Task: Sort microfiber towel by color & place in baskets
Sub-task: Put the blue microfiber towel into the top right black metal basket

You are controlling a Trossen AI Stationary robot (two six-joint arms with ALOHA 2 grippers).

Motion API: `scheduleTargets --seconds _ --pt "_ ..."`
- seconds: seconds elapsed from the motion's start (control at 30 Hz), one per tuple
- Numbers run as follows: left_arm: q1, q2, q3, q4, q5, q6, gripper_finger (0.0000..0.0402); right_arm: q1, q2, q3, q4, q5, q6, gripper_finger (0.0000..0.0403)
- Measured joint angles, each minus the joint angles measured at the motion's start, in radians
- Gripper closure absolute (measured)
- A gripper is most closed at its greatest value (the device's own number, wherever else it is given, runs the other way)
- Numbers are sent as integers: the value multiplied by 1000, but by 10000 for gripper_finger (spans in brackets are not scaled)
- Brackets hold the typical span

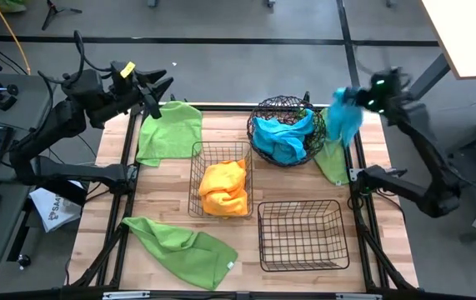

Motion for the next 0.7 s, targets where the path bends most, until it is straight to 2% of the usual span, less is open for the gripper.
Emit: scheduleTargets --seconds 0.13,0.23,0.33,0.47,0.7 --pt "0 11 1 1 -6 -2 243 34 -32 173 109 2 -27 400" --pt "0 27 1 0 -6 -2 243 84 -34 246 211 -85 -7 401" --pt "0 41 1 0 -6 -2 243 168 -27 252 298 -164 36 402" --pt "0 59 0 9 -5 -1 243 315 3 180 410 -181 59 402" --pt "-1 64 0 17 23 -1 243 495 71 -92 645 -167 150 402"
